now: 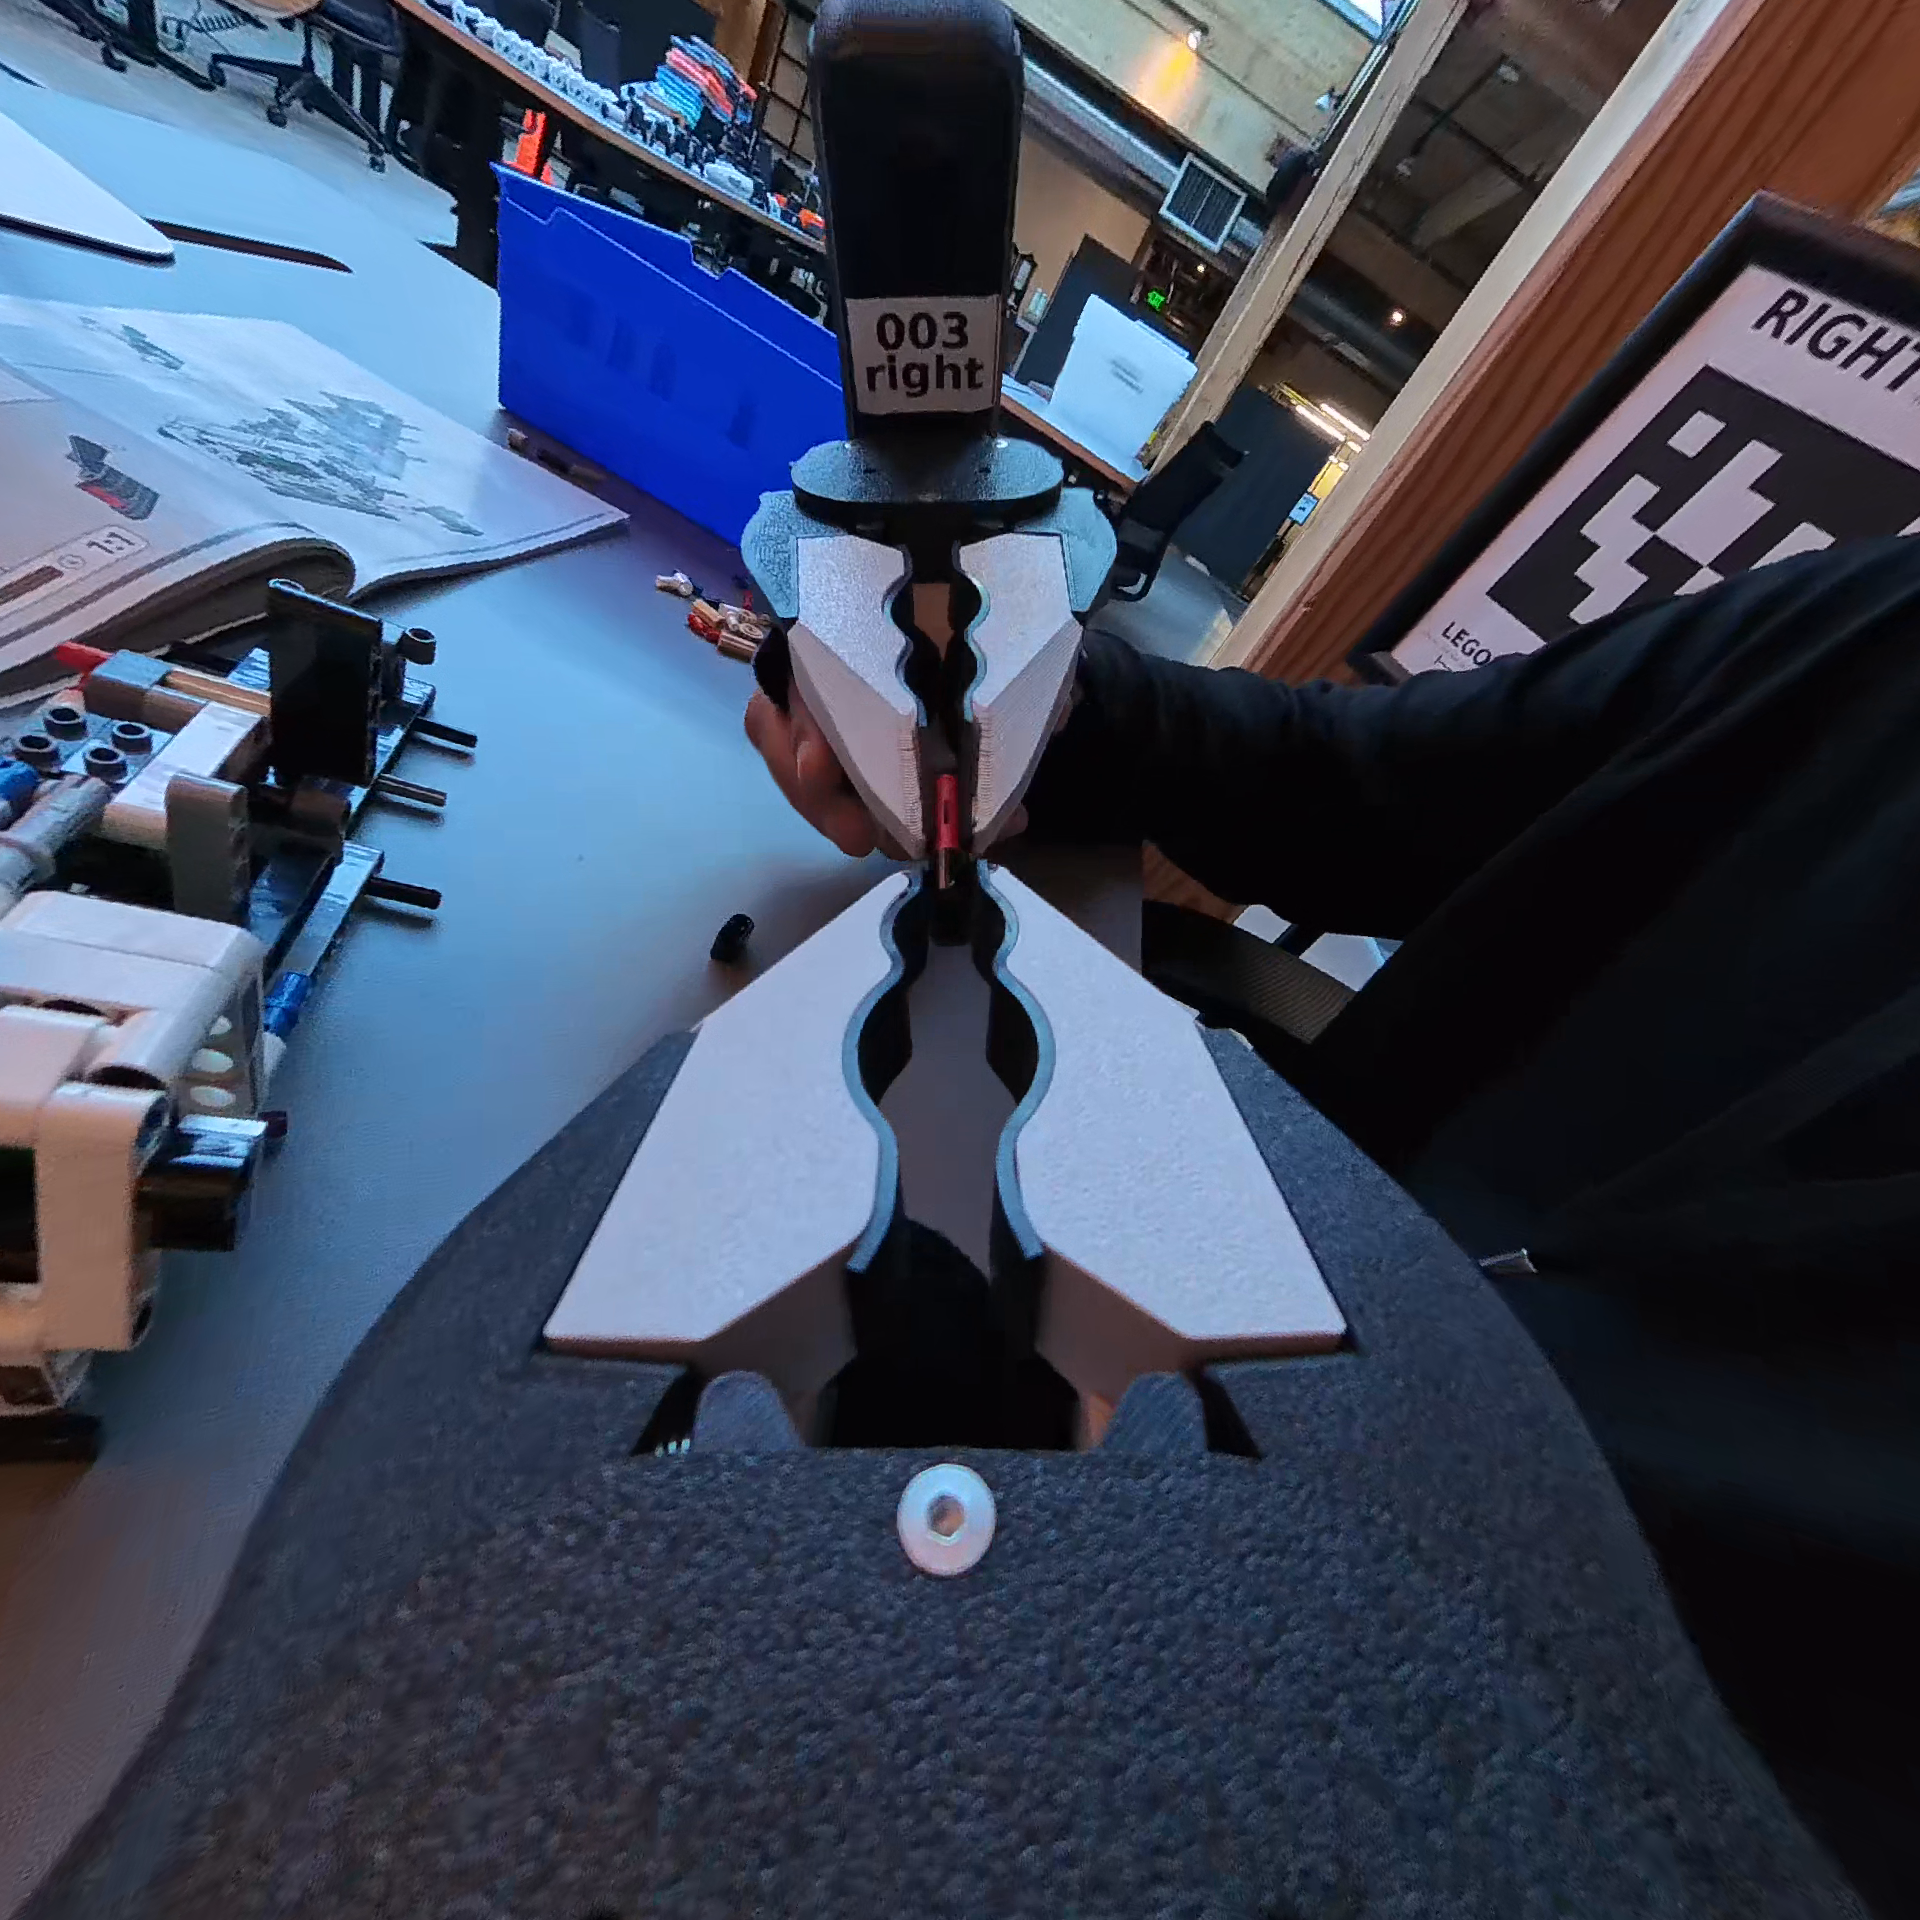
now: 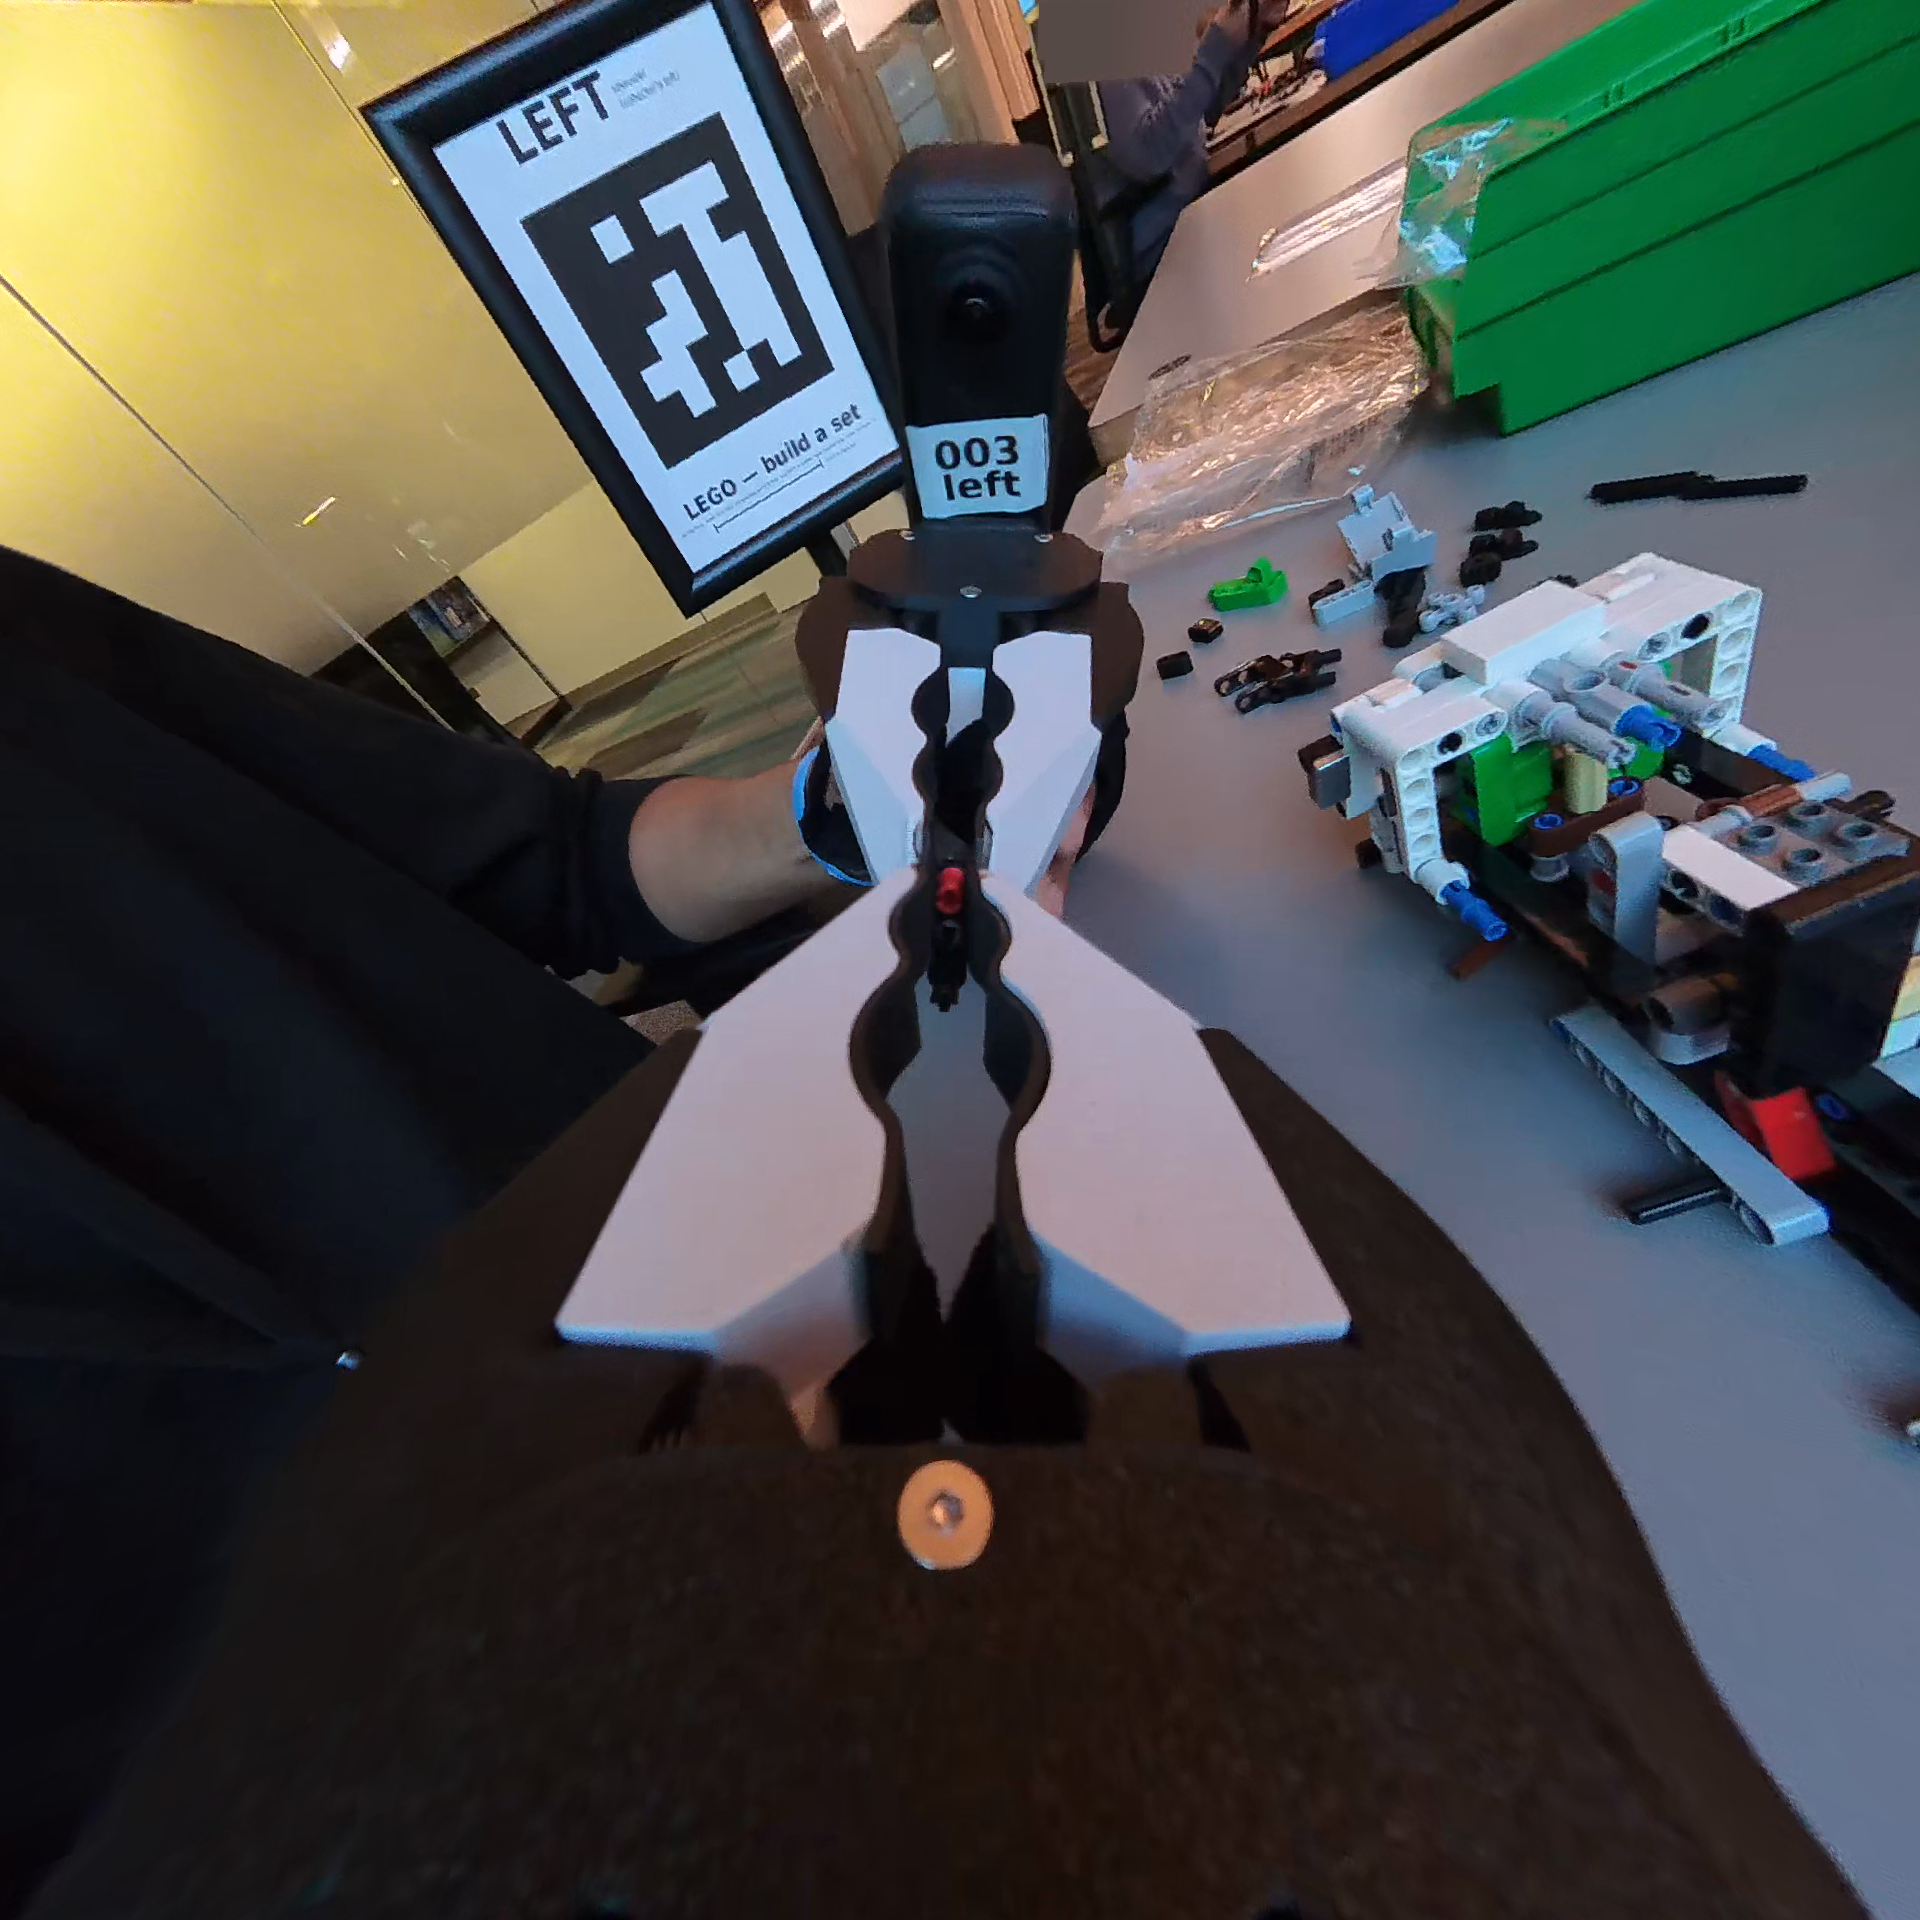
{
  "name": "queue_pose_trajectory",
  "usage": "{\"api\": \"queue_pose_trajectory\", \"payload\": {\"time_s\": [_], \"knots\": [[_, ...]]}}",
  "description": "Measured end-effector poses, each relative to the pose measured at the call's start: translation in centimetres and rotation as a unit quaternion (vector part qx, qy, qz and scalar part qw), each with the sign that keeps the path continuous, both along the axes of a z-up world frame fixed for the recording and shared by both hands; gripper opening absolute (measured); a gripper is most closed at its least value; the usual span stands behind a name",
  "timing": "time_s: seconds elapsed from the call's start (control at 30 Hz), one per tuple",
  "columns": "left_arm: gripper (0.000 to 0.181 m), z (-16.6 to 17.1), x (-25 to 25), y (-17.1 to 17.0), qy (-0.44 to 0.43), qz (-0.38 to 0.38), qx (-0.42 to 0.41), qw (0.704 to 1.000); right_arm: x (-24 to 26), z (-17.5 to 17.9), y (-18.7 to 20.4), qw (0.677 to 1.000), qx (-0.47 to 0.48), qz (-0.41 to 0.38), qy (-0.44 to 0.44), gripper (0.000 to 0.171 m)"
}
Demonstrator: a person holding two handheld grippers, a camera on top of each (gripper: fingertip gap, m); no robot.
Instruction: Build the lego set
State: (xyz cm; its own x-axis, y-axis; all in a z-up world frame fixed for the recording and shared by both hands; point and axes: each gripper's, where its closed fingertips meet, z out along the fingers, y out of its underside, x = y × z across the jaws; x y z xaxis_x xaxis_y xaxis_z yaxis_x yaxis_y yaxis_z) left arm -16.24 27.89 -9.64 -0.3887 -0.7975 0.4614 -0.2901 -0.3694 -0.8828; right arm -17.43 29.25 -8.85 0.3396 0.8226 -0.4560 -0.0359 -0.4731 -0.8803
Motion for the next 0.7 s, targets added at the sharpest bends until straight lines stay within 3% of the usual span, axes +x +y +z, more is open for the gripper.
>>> {"api": "queue_pose_trajectory", "payload": {"time_s": [0.23, 0.7], "knots": [[0.011, 0.8, -0.2, 0.7, -0.023, 0.007, -0.029, 0.999, 0.2, 1.4, 0.6, 0.998, 0.009, -0.026, 0.05, 0.003], [0.006, 0.7, -0.2, 0.1, -0.03, 0.018, 0.017, 0.999, -0.4, 1.5, 0.6, 0.999, 0.027, -0.028, 0.029, 0.007]]}}
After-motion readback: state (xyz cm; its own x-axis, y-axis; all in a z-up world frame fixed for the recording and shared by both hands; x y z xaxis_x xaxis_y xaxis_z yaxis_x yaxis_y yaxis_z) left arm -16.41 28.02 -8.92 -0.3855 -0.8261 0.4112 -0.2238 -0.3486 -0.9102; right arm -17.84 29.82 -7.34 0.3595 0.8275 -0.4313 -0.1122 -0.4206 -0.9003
